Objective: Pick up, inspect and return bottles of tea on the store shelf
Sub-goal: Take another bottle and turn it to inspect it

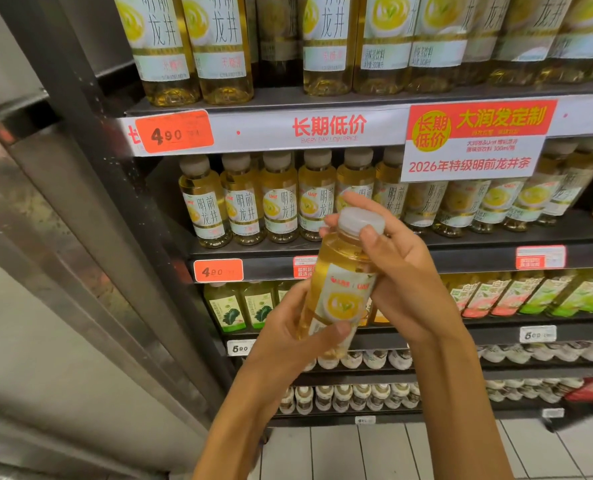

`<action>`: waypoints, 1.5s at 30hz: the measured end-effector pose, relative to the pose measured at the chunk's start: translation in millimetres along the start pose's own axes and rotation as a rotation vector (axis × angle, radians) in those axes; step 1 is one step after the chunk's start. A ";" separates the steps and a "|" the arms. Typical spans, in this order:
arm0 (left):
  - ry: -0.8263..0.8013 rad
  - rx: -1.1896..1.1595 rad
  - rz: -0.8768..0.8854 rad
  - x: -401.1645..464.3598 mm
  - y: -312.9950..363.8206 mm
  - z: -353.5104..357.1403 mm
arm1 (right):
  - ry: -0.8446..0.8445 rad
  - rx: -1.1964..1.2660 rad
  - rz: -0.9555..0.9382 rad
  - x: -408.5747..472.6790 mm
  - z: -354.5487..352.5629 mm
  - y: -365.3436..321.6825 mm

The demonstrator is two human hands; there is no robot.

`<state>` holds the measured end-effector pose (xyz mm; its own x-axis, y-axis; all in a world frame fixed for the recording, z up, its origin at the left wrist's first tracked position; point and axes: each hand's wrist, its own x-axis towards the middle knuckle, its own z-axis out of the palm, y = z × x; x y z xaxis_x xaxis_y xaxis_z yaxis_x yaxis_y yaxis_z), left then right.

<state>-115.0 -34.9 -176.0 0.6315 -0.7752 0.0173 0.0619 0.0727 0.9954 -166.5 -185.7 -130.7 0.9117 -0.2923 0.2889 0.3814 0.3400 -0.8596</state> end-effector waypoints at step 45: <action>-0.172 -0.243 -0.095 -9.8 2.2 -0.2 | 0.186 0.140 0.031 2.3 14.1 5.3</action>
<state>-120.9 -27.0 -174.0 0.4751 -0.8791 -0.0389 0.3105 0.1261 0.9422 -160.2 -172.0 -128.6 0.8844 -0.4348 0.1696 0.3828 0.4680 -0.7965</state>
